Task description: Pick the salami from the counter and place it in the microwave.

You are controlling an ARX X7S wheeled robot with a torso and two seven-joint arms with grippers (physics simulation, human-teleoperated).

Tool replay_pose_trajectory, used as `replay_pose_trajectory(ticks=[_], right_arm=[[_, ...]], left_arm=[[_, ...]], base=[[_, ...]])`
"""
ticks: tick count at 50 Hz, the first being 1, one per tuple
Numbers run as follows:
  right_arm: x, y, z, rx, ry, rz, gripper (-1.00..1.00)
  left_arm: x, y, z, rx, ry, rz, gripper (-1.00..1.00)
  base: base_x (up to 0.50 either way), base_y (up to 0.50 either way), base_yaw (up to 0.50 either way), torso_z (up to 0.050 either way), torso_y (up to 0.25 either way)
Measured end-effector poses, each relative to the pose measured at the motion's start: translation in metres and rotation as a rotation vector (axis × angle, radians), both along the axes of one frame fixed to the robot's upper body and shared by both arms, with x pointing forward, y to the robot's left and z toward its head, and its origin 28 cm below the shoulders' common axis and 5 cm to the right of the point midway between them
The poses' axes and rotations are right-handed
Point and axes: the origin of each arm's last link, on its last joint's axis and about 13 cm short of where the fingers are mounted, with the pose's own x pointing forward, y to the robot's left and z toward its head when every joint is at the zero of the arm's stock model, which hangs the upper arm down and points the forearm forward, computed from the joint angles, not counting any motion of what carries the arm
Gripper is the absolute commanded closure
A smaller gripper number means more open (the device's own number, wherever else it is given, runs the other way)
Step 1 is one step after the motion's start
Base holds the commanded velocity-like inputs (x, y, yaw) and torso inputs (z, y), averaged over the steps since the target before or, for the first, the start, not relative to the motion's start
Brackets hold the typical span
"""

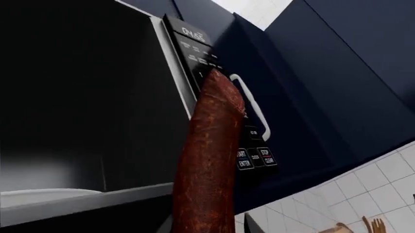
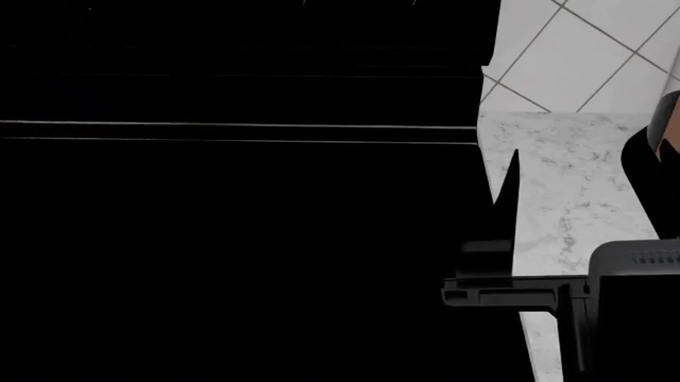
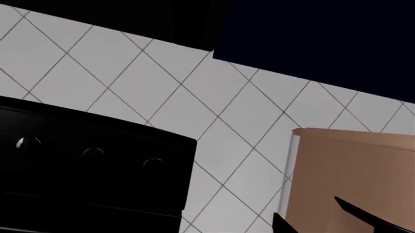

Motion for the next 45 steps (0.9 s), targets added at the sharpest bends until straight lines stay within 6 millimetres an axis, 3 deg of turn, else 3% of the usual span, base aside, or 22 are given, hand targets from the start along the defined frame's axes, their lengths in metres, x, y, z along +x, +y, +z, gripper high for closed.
replay_pose_trajectory(ticks=[45], right_arm=[[0.002, 0.0, -0.002, 0.011, -0.007, 0.014, -1.0]], left_arm=[[0.011, -0.005, 0.089, 0.003, -0.22, 0.213, 1.0]], base=[[0.0, 0.0, 0.0, 0.0, 0.0]])
